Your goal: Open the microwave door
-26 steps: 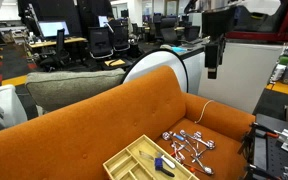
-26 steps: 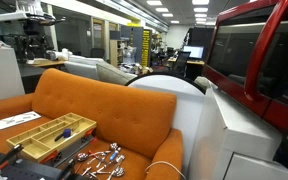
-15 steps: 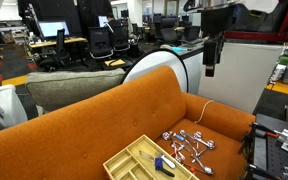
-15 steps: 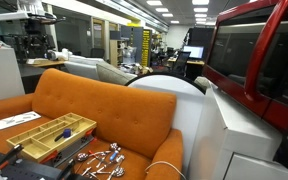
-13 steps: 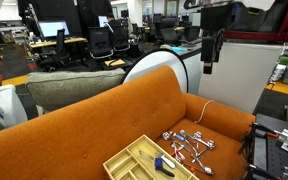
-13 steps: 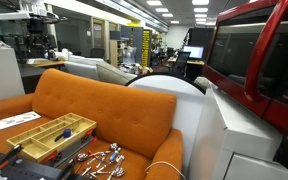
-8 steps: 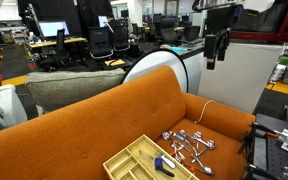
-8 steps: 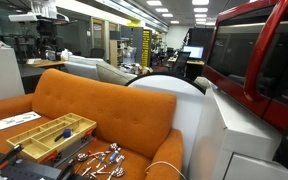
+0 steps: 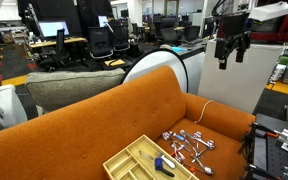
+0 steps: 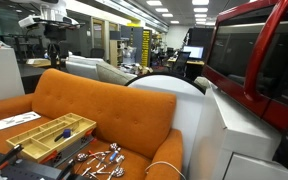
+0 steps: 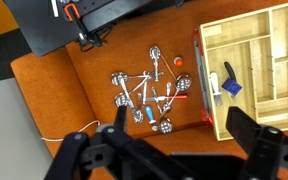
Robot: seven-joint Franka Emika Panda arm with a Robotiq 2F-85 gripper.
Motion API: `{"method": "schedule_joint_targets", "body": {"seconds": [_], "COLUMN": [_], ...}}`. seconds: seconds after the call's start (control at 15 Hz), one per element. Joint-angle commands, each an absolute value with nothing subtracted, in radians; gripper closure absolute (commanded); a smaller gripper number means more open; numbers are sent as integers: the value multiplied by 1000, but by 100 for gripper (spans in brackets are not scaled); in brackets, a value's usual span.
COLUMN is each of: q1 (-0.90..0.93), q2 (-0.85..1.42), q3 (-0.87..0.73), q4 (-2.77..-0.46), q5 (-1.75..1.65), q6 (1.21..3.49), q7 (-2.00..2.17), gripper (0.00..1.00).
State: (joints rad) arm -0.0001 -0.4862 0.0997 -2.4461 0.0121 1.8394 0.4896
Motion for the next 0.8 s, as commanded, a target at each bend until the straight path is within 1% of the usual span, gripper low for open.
{"method": "schedule_joint_targets", "body": {"seconds": [0.0,0.4,0.73], "q1": [-16,-17,-97], "q2": [-493,-495,-470], "q3": [113,117,84], "q4": [-2448,-2450,-2453], "q5": [16,16,27], "q6": [1837,1837,1849], "q7": [496,511,672], "gripper": [0,0,0]}}
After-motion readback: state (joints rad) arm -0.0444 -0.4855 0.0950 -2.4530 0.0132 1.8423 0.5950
